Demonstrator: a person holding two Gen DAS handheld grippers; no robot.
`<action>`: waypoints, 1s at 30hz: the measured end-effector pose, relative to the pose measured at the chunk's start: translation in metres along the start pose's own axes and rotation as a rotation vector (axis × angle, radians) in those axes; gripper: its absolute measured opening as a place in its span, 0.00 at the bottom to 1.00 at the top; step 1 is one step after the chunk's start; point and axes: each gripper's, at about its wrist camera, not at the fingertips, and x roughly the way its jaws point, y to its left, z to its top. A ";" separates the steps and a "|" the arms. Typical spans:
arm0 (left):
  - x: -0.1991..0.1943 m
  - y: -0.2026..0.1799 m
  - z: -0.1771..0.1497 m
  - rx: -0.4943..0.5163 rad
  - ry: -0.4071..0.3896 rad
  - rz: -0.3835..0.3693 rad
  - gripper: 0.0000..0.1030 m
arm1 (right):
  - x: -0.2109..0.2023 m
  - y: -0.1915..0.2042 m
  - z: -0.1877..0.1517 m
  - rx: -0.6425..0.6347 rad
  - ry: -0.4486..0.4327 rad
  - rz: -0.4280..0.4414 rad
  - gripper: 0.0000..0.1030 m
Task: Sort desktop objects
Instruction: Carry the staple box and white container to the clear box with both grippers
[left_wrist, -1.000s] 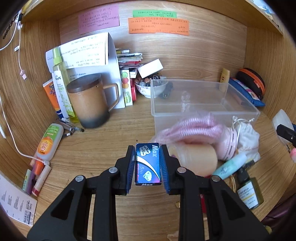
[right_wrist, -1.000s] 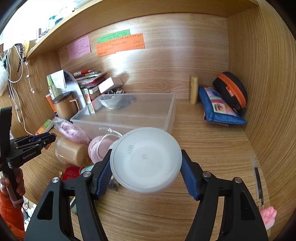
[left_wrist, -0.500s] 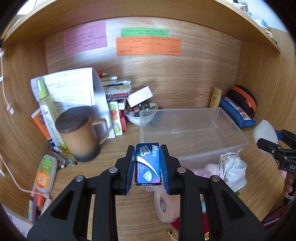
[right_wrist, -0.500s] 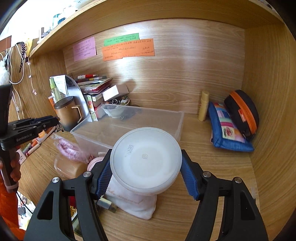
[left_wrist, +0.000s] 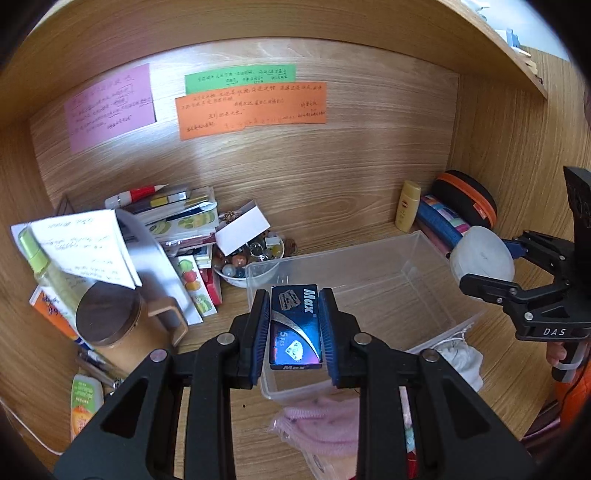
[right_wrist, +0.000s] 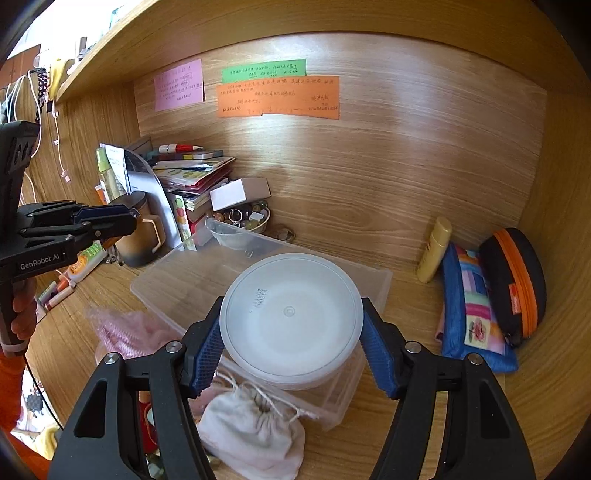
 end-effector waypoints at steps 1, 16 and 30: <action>0.004 0.000 0.002 0.003 0.006 -0.006 0.26 | 0.003 0.000 0.002 -0.003 0.002 0.004 0.62; 0.078 0.004 0.012 0.034 0.161 -0.081 0.26 | 0.068 -0.017 0.014 -0.019 0.145 0.059 0.62; 0.128 -0.016 0.005 0.102 0.292 -0.122 0.26 | 0.127 -0.016 0.004 -0.091 0.345 0.090 0.62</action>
